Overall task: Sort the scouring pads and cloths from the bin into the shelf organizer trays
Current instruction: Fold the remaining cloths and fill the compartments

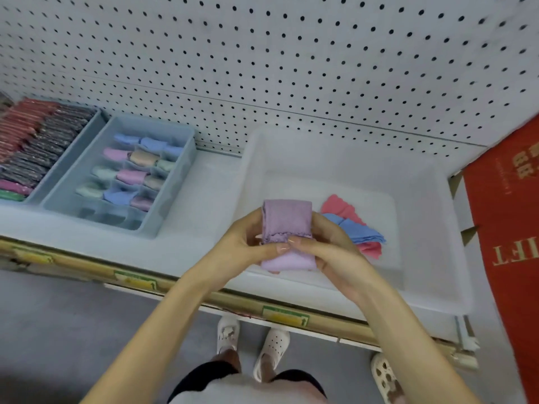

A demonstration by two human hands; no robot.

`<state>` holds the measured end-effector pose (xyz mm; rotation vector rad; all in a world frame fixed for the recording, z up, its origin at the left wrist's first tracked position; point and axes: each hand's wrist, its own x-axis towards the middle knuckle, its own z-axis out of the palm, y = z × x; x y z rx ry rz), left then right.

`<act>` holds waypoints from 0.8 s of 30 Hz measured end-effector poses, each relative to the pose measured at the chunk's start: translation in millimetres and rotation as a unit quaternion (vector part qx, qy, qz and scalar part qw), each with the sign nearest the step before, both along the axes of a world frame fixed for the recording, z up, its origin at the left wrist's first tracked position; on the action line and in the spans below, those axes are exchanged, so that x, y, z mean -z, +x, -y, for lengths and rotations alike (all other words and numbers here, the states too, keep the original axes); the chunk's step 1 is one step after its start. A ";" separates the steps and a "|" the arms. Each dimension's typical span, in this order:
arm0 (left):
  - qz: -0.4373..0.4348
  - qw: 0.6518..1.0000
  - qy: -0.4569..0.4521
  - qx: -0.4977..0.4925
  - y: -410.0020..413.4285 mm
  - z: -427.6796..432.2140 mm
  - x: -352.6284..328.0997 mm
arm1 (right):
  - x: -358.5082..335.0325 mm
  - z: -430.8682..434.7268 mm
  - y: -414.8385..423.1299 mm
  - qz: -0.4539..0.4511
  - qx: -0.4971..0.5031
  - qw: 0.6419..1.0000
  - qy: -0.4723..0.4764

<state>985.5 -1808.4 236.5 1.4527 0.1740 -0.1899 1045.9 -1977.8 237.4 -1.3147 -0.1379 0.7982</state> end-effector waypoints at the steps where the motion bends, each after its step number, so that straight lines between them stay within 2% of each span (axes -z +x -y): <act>1: 0.003 1.000 -0.003 -0.008 -1.3 -4.0 -1.4 | -0.4 -3.4 0.2 0.019 0.001 1.000 -0.003; 5: 0.004 0.997 -0.072 -0.032 -6.4 -23.0 -8.5 | -1.6 -22.1 -3.9 0.033 0.008 0.999 0.032; 12: -0.065 0.978 -0.176 -0.086 -10.2 -86.7 -12.4 | -10.8 -74.7 0.5 -0.007 -0.014 0.997 0.075; 14: -0.095 0.986 -0.112 -0.081 -12.6 -110.0 -11.4 | -5.4 -104.9 -2.5 0.034 -0.001 0.998 0.046; 17: -0.084 0.993 0.000 -0.085 -18.9 -151.9 -4.5 | 6.6 -161.4 -13.9 0.178 0.015 0.983 -0.049; 20: -0.072 0.992 0.018 -0.103 -30.7 -215.7 7.6 | 16.4 -221.9 -21.2 0.176 -0.010 0.981 -0.086; 22: -0.084 0.992 0.004 -0.090 -41.6 -263.7 18.7 | 24.3 -262.4 -24.7 0.167 -0.071 0.976 -0.118; 24: -0.104 0.991 -0.015 -0.084 -51.7 -306.7 27.5 | 32.9 -301.8 -27.8 0.217 -0.149 0.948 -0.180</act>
